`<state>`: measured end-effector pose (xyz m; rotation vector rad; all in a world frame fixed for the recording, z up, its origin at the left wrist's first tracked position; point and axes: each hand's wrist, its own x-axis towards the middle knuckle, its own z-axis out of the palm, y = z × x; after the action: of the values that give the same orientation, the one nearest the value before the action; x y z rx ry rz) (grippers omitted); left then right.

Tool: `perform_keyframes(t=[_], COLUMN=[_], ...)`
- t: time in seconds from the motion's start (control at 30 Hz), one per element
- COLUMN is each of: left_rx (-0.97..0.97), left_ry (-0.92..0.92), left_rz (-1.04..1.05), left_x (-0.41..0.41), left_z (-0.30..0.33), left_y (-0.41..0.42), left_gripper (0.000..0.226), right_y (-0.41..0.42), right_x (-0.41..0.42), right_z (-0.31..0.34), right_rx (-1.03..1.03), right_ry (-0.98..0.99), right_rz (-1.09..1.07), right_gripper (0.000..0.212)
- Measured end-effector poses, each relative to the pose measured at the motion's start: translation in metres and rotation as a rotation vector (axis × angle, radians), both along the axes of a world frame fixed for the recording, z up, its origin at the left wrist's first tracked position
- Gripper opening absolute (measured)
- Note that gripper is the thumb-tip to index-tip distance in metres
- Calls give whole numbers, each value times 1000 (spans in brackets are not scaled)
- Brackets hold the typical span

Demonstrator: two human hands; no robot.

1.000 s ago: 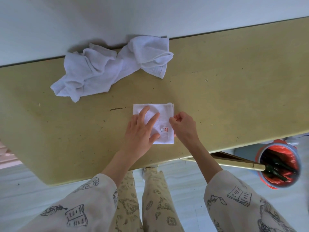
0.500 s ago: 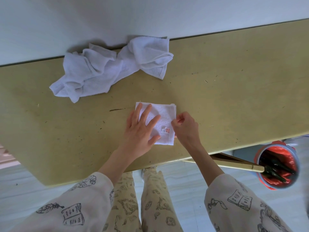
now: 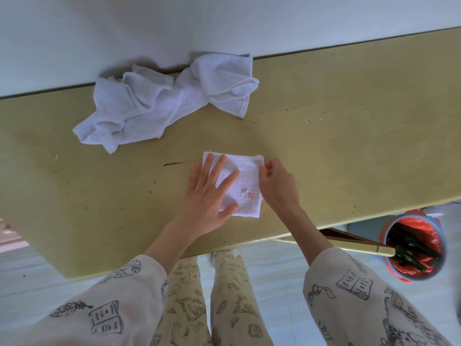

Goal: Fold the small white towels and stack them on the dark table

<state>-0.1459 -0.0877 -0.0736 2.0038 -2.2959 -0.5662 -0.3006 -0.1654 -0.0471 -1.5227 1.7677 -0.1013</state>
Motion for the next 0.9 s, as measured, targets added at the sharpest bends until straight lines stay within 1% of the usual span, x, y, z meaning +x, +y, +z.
perform_keyframes(t=[0.1, 0.13, 0.17, 0.2, 0.27, 0.3, 0.33, 0.4, 0.47, 0.57, 0.67, 0.77, 0.9], left_rx=[15, 22, 29, 33, 14, -7, -25, -52, -87, -119, -122, -138, -131], left_ry=[-26, -32, -35, -39, -42, -36, -22, -5, -47, -102, -160, -178, -207], left_rz=[-19, -30, -38, -45, -50, -44, -27, 11, 18, -32, -87, -74, -70], left_x=[4, 5, 5, 6, 4, 3, 3, 4, 8, 19, 27, 27, 25], left_z=[-5, -6, -7, -7, -4, -3, -2, -3, -6, -13, -19, -22, -21], left_y=[0, 0, -1, -2, -2, -2, 0, 3, 4, -1, -1, 1, 0], left_gripper=[73, 75, 78, 80, 76, 72, 67, 58, 55, 55, 59, 63, 65], right_y=[0, 2, 6, 12, 25, 31, 36, 44, 47, 47, 45, 44, 44], right_x=[1, 2, 4, 5, 9, 11, 12, 13, 13, 12, 10, 12, 13], right_z=[0, 1, 3, 2, -3, -7, -13, -25, -36, -46, -48, -48, -44], right_rx=[16, 3, -53, -174, -452, -548, -586, -575, -539, -489, -495, -501, -457], right_ry=[27, 44, 71, 107, 176, 198, 214, 259, 286, 292, 306, 327, 342], right_rz=[10, 0, -9, -1, 96, 167, 249, 390, 444, 472, 484, 485, 495], right_gripper=[16, 16, 16, 19, 29, 34, 39, 46, 50, 54, 56, 58, 60])
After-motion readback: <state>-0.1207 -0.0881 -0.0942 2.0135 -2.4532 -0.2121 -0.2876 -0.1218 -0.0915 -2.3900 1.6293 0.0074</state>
